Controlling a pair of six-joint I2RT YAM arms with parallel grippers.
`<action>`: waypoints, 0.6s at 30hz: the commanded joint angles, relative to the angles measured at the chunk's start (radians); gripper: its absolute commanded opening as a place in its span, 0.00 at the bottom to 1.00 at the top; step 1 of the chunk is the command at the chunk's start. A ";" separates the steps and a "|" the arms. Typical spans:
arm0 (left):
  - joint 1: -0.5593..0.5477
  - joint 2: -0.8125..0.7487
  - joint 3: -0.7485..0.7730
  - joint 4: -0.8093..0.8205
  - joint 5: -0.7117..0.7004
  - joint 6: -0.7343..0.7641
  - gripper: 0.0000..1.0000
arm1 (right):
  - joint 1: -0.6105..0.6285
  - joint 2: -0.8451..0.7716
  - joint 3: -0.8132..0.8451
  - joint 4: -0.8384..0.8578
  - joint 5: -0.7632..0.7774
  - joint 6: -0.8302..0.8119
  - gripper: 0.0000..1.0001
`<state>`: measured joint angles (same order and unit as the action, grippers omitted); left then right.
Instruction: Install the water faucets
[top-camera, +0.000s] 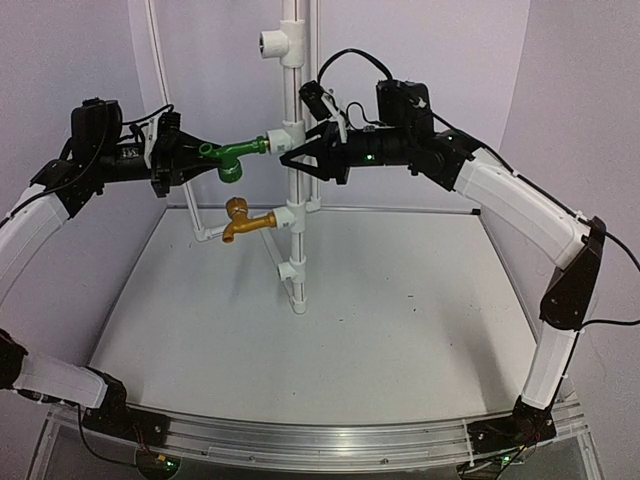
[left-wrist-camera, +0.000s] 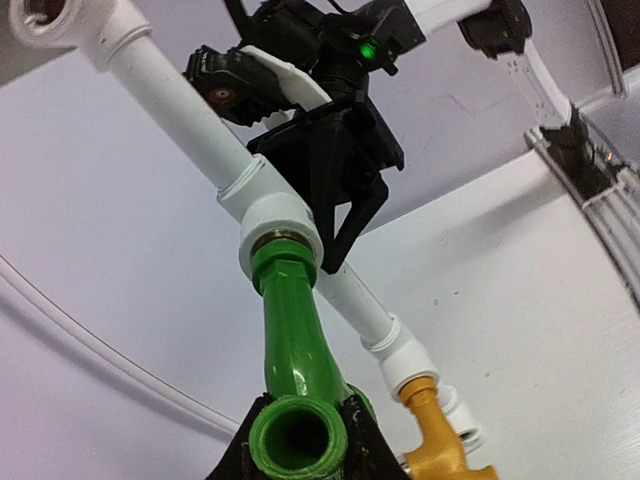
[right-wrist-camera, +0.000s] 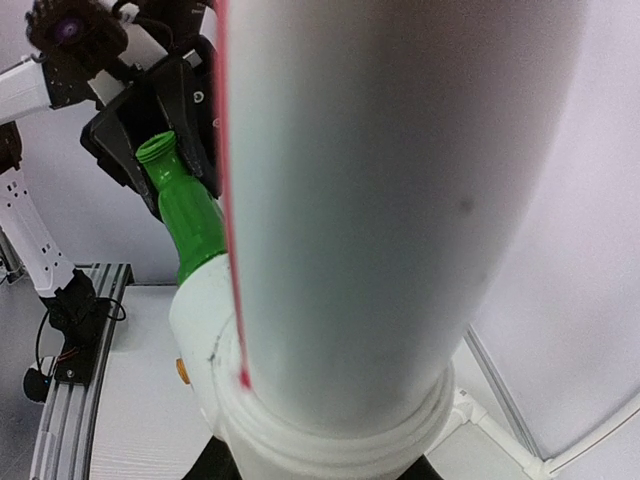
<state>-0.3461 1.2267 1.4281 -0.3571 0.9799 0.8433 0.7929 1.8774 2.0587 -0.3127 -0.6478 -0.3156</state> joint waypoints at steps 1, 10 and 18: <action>0.006 -0.049 -0.058 0.092 -0.066 0.395 0.11 | -0.006 -0.029 -0.015 0.040 -0.001 -0.043 0.00; 0.006 -0.034 -0.060 0.209 -0.139 0.456 0.34 | -0.016 -0.030 -0.014 0.042 0.003 -0.036 0.00; 0.005 -0.040 -0.001 0.049 -0.134 0.356 0.57 | -0.023 -0.031 -0.012 0.043 -0.008 -0.032 0.00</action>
<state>-0.3443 1.2037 1.3856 -0.2488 0.8581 1.2540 0.7669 1.8763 2.0472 -0.2954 -0.6664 -0.3095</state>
